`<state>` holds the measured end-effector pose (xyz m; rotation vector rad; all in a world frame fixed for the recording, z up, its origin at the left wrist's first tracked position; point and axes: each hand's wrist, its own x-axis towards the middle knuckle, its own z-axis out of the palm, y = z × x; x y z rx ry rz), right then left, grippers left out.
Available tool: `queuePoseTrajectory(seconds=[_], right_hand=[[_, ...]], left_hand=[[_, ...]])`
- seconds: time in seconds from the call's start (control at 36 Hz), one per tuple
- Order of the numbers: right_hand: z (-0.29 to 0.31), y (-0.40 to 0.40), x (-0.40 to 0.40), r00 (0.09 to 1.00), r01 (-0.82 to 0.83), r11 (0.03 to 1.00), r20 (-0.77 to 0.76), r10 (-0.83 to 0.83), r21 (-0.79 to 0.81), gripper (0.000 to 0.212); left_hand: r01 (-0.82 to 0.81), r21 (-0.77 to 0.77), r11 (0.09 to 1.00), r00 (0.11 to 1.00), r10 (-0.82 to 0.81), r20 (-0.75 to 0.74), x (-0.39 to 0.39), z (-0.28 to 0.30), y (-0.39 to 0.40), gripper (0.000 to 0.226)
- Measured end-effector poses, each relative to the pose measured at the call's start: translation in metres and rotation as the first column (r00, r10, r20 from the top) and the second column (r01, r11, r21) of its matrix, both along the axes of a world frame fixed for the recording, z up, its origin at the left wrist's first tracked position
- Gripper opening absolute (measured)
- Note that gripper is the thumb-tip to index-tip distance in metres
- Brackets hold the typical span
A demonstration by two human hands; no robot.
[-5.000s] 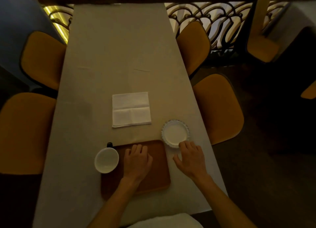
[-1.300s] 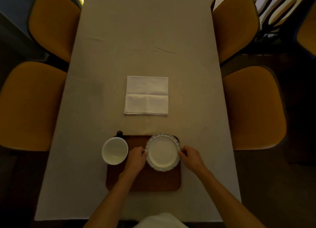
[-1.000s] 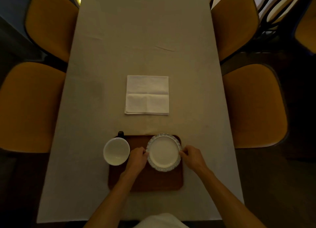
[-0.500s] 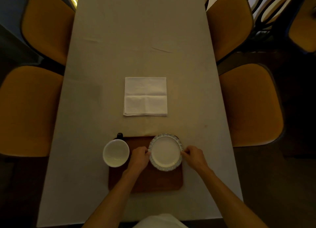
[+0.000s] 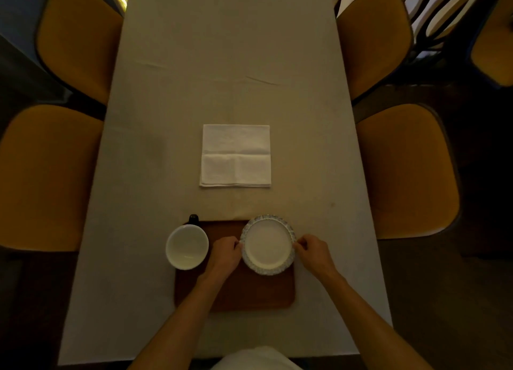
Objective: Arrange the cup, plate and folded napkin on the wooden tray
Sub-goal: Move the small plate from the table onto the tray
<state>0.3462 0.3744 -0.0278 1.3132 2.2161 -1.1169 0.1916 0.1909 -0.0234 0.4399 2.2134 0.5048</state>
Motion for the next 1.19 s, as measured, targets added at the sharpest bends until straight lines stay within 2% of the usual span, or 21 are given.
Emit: queuePoseTrajectory(seconds=[0.06,0.22,0.53,0.64,0.78,0.83,0.92,1.08,1.19], right_hand=[[0.000,-0.002,0.003,1.000,0.019,1.000,0.007,-0.019,-0.002,0.024],[0.000,-0.006,0.009,1.000,0.011,1.000,0.021,-0.011,-0.013,0.026],[0.007,-0.004,0.005,1.000,0.025,1.000,0.005,-0.025,0.001,0.027],[0.017,-0.004,0.006,0.997,0.073,0.997,-0.013,-0.073,-0.010,0.012],[0.029,0.002,0.008,0.998,-0.047,0.968,-0.019,0.054,0.245,0.010],[0.036,0.005,0.006,0.991,-0.118,0.916,-0.016,0.135,0.383,0.013],[0.046,0.009,0.002,0.967,-0.202,0.821,-0.026,0.255,0.533,0.014],[0.067,0.009,-0.017,0.904,-0.339,0.673,0.029,0.427,0.657,0.015],[0.073,0.002,-0.032,0.863,-0.394,0.615,0.044,0.503,0.683,0.021]], left_hand=[[-0.007,0.009,1.000,1.000,0.007,0.004,0.000,0.000,0.000,0.034],[-0.033,0.034,0.999,0.999,0.032,0.007,-0.004,0.000,0.002,0.021],[0.001,0.019,1.000,1.000,-0.001,0.016,0.003,0.000,-0.001,0.026],[0.019,0.014,1.000,0.996,-0.017,-0.087,0.005,0.006,-0.002,0.024],[0.039,0.017,0.999,0.969,-0.034,-0.243,0.000,0.021,-0.002,0.018],[0.096,0.033,0.995,0.939,-0.079,-0.335,-0.002,0.032,0.000,0.017],[0.187,0.031,0.982,0.846,-0.144,-0.514,-0.007,0.049,0.000,0.014],[0.289,-0.028,0.957,0.693,-0.230,-0.683,-0.024,0.067,-0.002,0.010],[0.327,-0.040,0.944,0.645,-0.254,-0.721,-0.032,0.072,-0.005,0.009]])
